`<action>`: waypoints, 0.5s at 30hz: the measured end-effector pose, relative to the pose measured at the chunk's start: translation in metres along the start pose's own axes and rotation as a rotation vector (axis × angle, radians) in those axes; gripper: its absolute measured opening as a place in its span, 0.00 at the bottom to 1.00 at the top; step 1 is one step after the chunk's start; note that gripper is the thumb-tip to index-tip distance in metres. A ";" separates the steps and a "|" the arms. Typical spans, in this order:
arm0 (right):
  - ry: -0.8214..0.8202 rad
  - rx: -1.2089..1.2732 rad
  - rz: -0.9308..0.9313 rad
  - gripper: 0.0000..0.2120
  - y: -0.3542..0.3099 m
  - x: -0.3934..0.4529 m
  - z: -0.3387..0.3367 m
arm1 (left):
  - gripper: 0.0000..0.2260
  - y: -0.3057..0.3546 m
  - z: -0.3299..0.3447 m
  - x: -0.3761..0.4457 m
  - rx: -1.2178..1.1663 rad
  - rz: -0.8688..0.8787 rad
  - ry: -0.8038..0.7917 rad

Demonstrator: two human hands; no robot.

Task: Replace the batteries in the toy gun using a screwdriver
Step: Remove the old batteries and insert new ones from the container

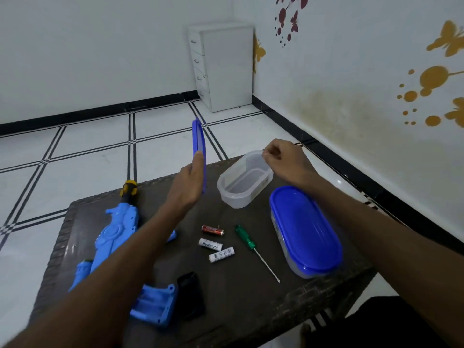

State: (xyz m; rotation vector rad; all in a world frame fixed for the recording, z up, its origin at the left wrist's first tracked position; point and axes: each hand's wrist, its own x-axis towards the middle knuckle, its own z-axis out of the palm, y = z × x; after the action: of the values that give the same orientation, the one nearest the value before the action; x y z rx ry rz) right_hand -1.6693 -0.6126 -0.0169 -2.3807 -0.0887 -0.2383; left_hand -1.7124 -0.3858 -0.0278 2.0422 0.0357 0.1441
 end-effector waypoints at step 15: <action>-0.529 -0.419 -0.423 0.13 -0.080 -0.103 0.072 | 0.24 -0.050 -0.109 -0.091 0.406 0.087 0.127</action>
State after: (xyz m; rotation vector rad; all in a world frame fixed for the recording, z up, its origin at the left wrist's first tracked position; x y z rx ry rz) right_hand -1.7703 -0.5042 -0.0354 -2.7609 -0.8695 0.2069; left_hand -1.8140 -0.2744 -0.0311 2.4377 0.0590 0.3437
